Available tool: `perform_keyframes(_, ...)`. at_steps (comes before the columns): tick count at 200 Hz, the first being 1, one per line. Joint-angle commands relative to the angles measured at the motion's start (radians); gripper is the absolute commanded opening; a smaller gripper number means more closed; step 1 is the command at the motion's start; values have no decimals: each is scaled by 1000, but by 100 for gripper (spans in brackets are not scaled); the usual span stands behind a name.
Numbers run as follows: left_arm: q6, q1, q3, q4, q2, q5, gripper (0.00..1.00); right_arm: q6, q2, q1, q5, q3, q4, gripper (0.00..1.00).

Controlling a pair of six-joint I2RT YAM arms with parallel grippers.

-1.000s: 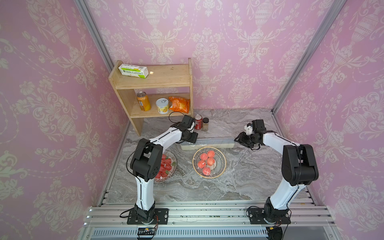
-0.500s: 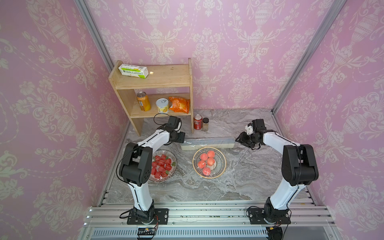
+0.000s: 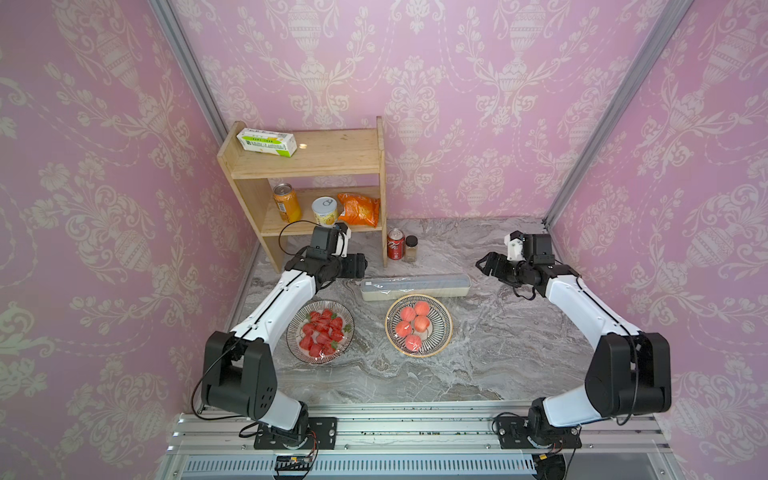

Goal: Wrap the plate with plastic wrap
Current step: Tear off the plastic wrap from the plastic wrap cutting box, then move the plate to the center of the board.

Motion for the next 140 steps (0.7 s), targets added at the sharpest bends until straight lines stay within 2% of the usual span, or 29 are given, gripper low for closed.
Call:
perform_keyframes(1,-162,-84,-131,143,-31,230,82,3,-56,111,-111,-105,89,89)
perform_keyframes(23,-245,-165,-190,325,9,307,81,27,-21,226,-157,-158,199,91)
perform_keyframes(53,-280,-205,-208,415,114,318,81,43,70,295,-149,-158,288,91)
perform_keyframes(117,-257,-205,-260,462,227,247,81,-3,206,317,-92,-142,281,91)
perform_keyframes(140,-251,-206,-255,455,271,265,81,-8,245,318,-106,-128,250,91)
